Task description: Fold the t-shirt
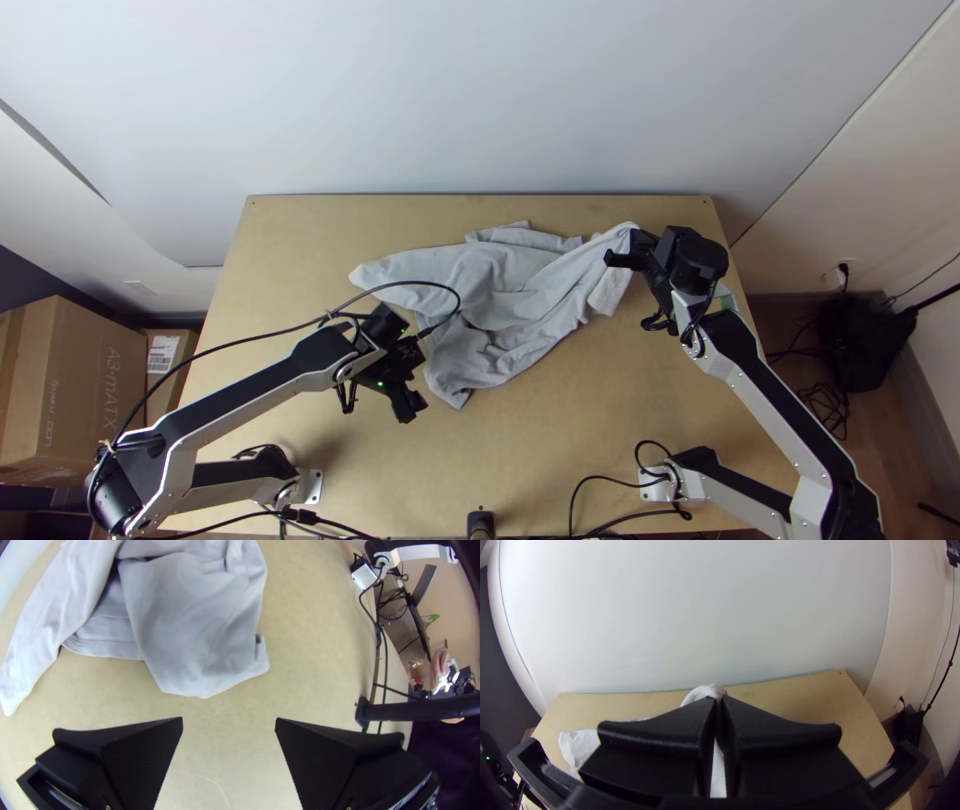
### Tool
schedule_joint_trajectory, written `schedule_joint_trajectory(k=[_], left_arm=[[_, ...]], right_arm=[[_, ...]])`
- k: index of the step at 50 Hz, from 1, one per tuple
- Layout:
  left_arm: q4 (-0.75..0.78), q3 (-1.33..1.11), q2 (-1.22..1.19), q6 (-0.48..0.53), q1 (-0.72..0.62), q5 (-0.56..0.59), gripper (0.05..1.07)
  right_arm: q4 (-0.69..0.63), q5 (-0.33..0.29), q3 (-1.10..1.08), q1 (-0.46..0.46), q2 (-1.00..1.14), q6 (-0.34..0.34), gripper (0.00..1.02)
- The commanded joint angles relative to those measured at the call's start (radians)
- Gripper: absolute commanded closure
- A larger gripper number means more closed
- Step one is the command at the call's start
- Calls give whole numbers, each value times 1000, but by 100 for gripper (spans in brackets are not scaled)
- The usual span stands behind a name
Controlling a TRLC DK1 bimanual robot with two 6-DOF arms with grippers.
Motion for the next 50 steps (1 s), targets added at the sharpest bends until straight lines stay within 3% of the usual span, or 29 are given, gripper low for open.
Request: schedule_joint_trajectory(k=[1,17,50], left_arm=[[110,-73,-18,47,15,-1,27],[288,-96,64,51,40,-24,33],[363,-27,216,-21,-43,-21,34]], right_arm=[[24,8,44,0,-6,24,100],[-7,8,60,0,-17,24,100],[-11,8,57,-3,-26,27,100]])
